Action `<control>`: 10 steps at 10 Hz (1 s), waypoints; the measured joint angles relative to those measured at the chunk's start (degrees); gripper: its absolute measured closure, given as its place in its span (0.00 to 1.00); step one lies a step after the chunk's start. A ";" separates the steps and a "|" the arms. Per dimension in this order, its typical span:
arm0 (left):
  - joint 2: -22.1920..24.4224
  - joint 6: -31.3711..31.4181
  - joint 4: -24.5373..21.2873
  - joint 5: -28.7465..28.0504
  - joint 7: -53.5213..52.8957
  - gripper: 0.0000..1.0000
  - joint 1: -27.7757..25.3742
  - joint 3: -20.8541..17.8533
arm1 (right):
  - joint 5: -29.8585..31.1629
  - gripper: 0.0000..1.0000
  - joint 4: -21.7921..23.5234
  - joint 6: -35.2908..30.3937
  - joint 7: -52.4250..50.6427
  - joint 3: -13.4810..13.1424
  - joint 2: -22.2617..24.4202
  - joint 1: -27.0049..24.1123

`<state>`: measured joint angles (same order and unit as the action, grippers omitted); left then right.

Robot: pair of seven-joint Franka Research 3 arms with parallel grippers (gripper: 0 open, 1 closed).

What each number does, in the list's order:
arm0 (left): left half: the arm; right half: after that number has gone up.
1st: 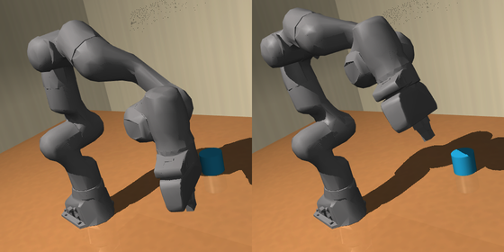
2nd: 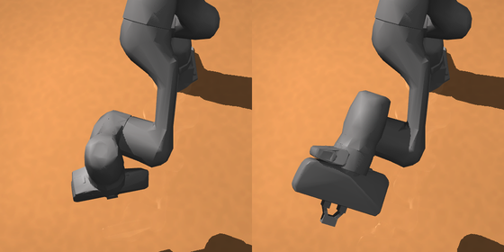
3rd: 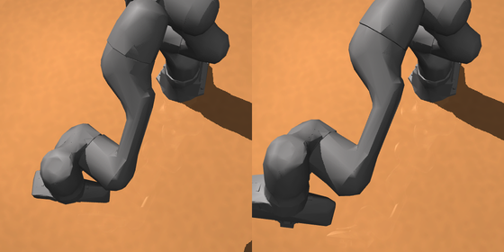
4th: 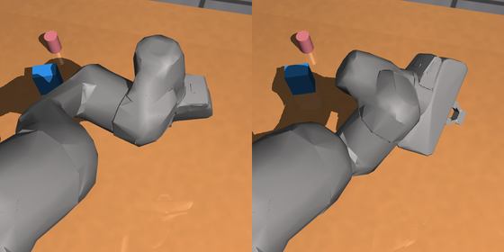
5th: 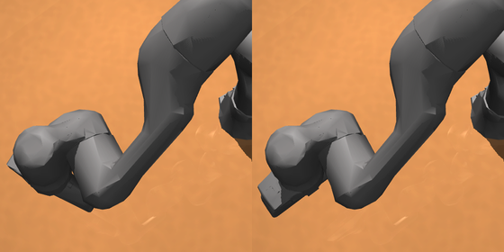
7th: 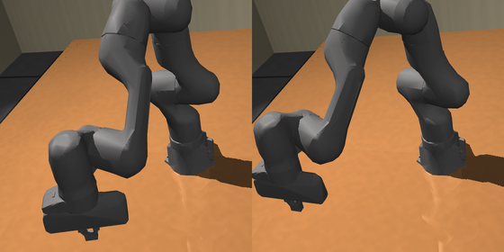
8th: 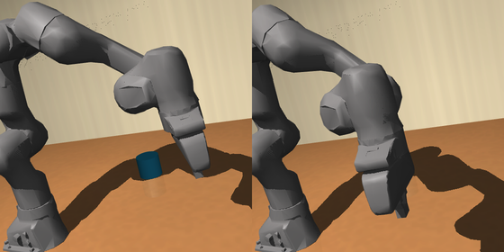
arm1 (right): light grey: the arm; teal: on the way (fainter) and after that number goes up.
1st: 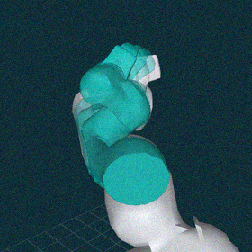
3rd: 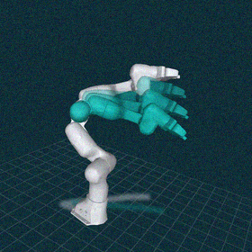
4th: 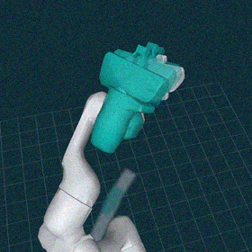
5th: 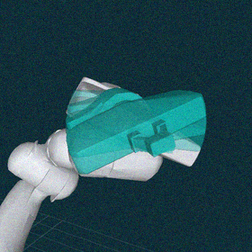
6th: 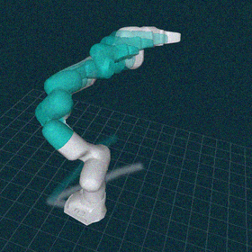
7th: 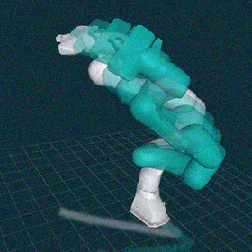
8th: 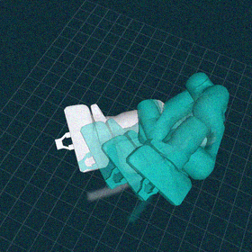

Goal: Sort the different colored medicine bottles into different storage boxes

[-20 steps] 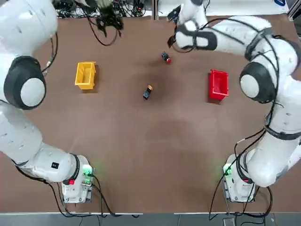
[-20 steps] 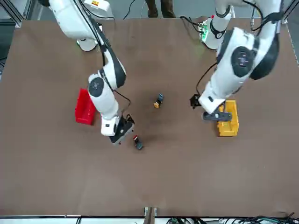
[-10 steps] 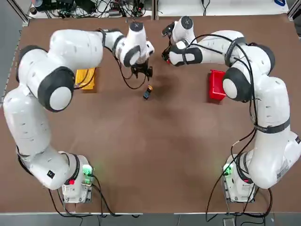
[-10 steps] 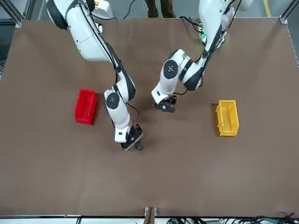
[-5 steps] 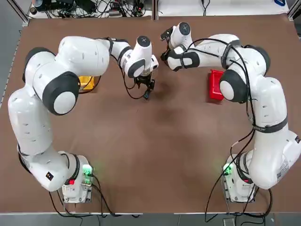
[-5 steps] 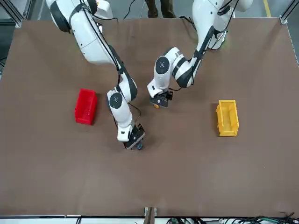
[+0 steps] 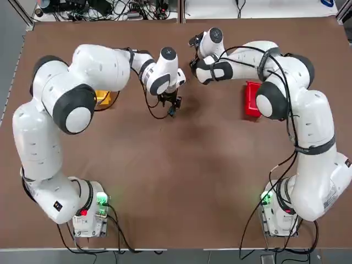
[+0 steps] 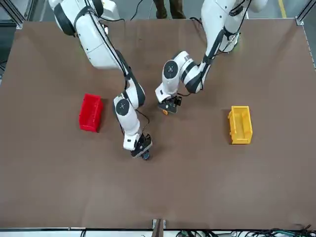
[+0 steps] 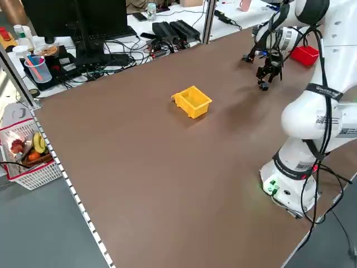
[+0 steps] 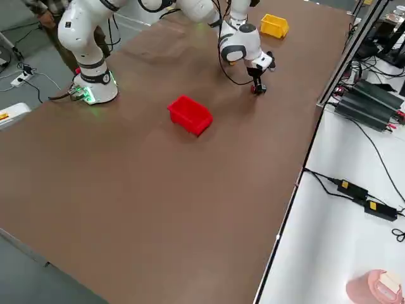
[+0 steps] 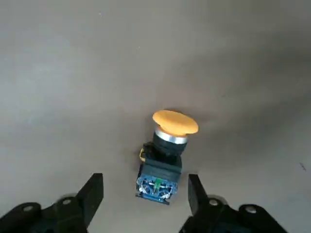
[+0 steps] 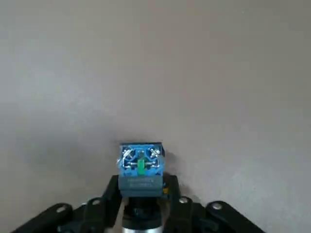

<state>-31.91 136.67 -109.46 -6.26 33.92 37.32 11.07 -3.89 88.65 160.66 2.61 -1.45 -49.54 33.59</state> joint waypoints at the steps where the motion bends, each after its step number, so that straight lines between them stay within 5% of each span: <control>1: -0.35 0.48 0.04 0.00 0.04 0.23 0.07 0.00 | -0.01 0.57 -0.41 -0.13 0.81 -0.52 0.20 -0.90; 3: -1.02 0.53 0.28 0.00 0.34 0.26 0.59 0.07 | 0.02 0.57 -0.59 -4.80 -3.15 -1.19 3.45 -6.60; 6: -2.52 0.60 1.01 0.00 1.68 0.39 1.22 0.08 | 0.01 0.57 -0.24 -28.12 -16.80 -1.16 15.74 -18.54; 7: -2.81 0.60 1.22 0.00 1.68 0.56 1.17 0.04 | 0.01 0.57 1.79 -33.65 -17.94 -1.08 20.52 -20.94; 10: -2.77 0.60 1.69 0.00 1.69 0.59 0.74 -0.09 | -0.01 0.57 15.59 -36.60 -17.30 -1.03 29.47 -24.31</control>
<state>-34.68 137.28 -107.78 -6.25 35.61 38.06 10.98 -3.91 104.24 124.07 -14.69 -2.47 -20.07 9.28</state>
